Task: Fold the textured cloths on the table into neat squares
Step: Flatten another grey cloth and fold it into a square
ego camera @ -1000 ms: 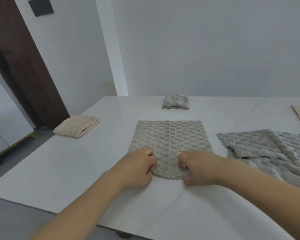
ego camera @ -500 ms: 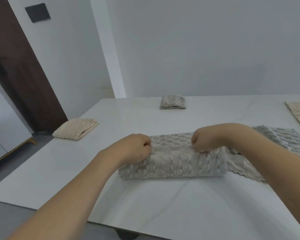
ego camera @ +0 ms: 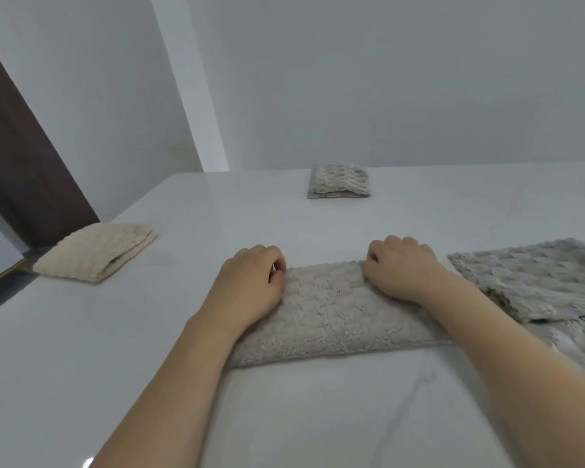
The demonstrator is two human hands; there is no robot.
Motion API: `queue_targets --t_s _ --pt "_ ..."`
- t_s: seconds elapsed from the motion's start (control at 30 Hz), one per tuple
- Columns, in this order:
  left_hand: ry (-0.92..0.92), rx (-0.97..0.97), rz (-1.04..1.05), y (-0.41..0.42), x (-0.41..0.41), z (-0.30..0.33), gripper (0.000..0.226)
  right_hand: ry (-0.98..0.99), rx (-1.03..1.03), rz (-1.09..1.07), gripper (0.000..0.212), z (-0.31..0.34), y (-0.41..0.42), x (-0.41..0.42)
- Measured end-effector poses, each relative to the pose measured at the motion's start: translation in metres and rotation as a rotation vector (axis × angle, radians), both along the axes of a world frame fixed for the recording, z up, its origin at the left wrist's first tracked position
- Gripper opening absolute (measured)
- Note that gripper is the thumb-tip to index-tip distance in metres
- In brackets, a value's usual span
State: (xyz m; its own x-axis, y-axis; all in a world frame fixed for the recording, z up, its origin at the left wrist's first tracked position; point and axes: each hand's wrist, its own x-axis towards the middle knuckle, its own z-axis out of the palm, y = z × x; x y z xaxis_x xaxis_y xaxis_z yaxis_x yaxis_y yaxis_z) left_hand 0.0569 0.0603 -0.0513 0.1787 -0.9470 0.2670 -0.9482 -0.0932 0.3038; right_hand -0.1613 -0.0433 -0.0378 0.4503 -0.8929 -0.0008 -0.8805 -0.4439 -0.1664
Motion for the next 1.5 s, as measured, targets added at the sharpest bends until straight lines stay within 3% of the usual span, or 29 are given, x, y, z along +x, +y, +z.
queue_targets --t_s 0.33,0.57,0.67,0.83,1.03,1.17,1.33,1.5 --pt "0.153 -0.108 -0.014 -0.001 0.007 -0.001 0.007 -0.308 0.234 0.035 0.023 0.014 -0.019 -0.014" --pt "0.059 -0.013 0.090 0.000 0.013 0.001 0.015 -0.213 0.189 0.074 0.011 0.007 -0.022 -0.017" --pt "0.103 -0.003 0.122 0.001 0.009 0.004 0.017 -0.152 0.225 0.053 0.012 0.011 -0.020 -0.021" --pt "0.153 -0.036 0.084 0.003 0.008 0.008 0.012 -0.004 0.105 0.052 0.014 0.017 -0.016 -0.017" --pt "0.232 0.039 0.142 0.007 0.012 0.013 0.012 -0.161 0.243 0.063 0.007 0.023 -0.022 -0.024" --pt "0.274 0.031 0.167 0.004 0.015 0.013 0.015 -0.192 0.129 0.075 0.005 0.028 -0.021 -0.021" --pt "0.369 -0.110 0.186 0.002 0.015 0.012 0.015 -0.257 0.090 0.046 0.012 0.025 -0.022 -0.020" --pt "0.475 -0.106 0.275 0.001 0.016 0.009 0.020 -0.236 0.062 0.016 0.010 0.014 -0.025 -0.017"
